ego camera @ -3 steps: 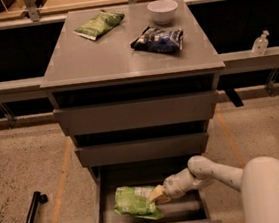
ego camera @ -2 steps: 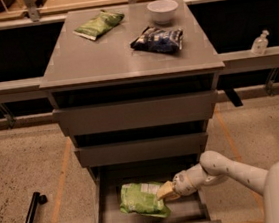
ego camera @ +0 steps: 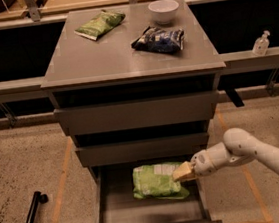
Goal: Pick green rice chip bag from bottom drawer and place on counter
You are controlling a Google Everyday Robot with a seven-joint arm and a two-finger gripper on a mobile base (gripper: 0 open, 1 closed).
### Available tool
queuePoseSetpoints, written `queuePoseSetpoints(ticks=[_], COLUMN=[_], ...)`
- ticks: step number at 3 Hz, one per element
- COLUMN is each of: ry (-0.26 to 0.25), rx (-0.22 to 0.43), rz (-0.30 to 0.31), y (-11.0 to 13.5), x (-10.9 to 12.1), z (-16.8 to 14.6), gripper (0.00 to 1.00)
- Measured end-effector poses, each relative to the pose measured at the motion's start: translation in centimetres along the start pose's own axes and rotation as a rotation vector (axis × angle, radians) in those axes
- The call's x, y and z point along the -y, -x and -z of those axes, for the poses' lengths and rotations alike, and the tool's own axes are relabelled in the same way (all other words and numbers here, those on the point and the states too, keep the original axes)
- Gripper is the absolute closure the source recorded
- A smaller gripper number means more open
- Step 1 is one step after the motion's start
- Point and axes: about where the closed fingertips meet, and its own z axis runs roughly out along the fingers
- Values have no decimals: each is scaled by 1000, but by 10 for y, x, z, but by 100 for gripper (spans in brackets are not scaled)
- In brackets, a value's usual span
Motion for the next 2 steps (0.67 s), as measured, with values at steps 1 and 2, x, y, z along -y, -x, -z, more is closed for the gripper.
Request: queuePoseSetpoints(ticks=[1, 2], ry=[-34, -120], rx=[55, 96], rz=[87, 187], y=[28, 64], x=[-33, -88], z=[56, 103], gripper=[100, 100])
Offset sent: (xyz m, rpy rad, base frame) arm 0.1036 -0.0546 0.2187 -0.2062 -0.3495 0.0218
